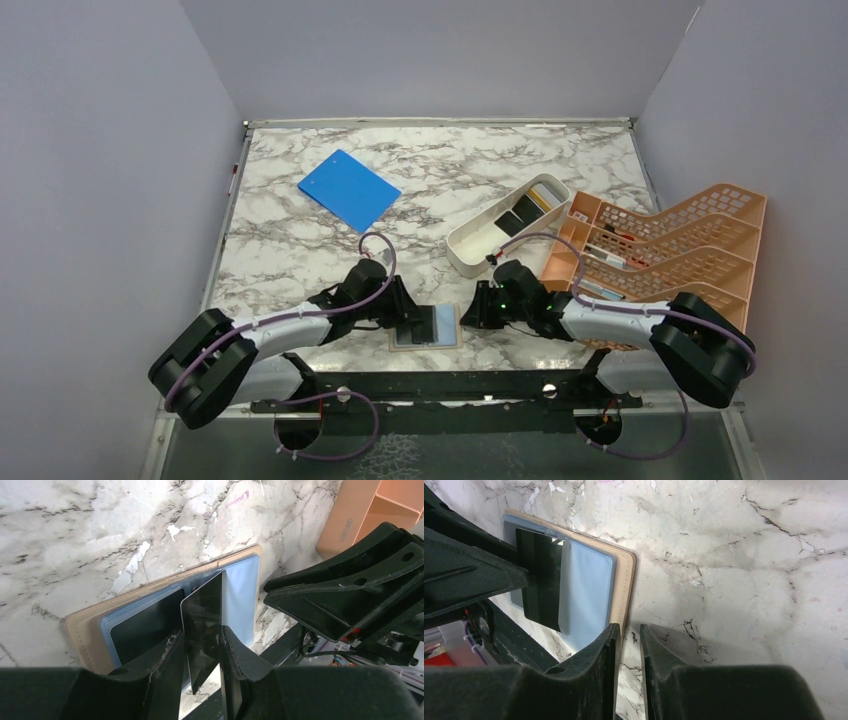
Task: Put the credit cards into the card holder
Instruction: Insert the credit card into the card holder.
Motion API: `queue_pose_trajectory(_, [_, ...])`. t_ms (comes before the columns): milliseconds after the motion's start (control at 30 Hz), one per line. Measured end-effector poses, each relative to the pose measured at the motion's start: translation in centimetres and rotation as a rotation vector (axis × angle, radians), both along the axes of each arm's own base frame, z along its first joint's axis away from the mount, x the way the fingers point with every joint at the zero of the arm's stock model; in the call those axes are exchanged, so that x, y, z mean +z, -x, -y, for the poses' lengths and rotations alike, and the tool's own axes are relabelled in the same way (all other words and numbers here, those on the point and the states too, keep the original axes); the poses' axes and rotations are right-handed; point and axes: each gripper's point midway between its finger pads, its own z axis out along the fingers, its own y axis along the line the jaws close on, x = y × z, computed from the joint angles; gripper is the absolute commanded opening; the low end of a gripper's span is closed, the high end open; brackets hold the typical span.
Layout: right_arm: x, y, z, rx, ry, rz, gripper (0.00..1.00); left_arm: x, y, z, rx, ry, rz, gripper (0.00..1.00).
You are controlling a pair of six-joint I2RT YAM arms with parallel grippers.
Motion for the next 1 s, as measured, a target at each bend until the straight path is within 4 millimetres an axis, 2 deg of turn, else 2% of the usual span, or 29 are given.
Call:
queue_pose_trajectory(67, [-0.1,0.0,0.0,0.002,0.0,-0.002,0.22,0.0,-0.1,0.2,-0.003,-0.007,0.002,0.31])
queue_pose_trajectory(200, [-0.2,0.1,-0.3,0.009,-0.006,-0.005,0.16,-0.2,-0.2,0.8,-0.019,-0.022,0.0,0.18])
queue_pose_trajectory(467, [-0.2,0.2,-1.0,0.018,-0.027,-0.012,0.16,-0.5,0.1,2.0,-0.058,-0.037,-0.003,0.16])
queue_pose_trajectory(533, [-0.2,0.2,-1.0,0.017,-0.029,-0.012,0.16,-0.5,0.0,2.4,-0.07,-0.041,-0.002,0.21])
queue_pose_trajectory(600, [-0.2,0.3,-1.0,0.016,-0.03,-0.014,0.16,-0.5,0.0,2.7,-0.078,-0.043,0.0,0.32])
queue_pose_trajectory(800, [-0.3,0.3,-1.0,0.016,-0.033,-0.015,0.16,-0.2,-0.1,2.8,-0.099,-0.056,0.016,0.48])
queue_pose_trajectory(1000, [-0.3,0.4,-1.0,0.016,-0.033,-0.015,0.16,0.7,-0.4,2.4,-0.093,-0.083,0.046,0.48])
